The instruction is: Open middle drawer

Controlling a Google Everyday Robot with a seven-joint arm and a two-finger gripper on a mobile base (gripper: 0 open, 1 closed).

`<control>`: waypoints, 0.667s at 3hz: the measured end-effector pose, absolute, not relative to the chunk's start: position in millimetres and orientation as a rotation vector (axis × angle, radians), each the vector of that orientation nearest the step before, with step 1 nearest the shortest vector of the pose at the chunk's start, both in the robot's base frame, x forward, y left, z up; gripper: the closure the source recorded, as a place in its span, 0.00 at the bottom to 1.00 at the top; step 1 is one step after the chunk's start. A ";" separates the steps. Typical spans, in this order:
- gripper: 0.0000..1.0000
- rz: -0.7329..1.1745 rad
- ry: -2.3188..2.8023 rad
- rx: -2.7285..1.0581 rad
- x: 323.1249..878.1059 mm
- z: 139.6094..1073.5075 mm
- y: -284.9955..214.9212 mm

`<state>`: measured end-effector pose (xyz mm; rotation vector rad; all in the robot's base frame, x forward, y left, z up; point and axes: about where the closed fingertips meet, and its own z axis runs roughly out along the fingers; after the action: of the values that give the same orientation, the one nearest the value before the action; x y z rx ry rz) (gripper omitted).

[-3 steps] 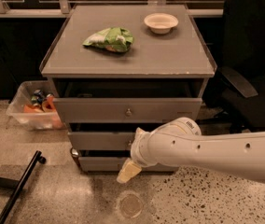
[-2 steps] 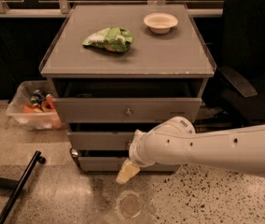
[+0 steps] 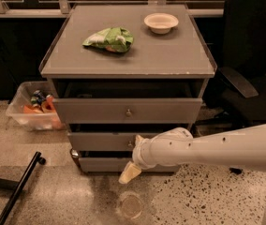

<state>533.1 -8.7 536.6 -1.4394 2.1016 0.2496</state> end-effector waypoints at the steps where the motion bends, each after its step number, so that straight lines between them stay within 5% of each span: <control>1: 0.00 0.297 2.028 -1.451 543.8 511.7 -3.1; 2: 0.00 0.297 1.937 -1.465 558.1 506.1 4.4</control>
Offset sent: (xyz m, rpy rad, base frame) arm 0.0459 0.0148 -0.0338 0.1261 -0.1746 0.1335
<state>558.1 4.4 506.1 -1.4650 1.9372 0.2966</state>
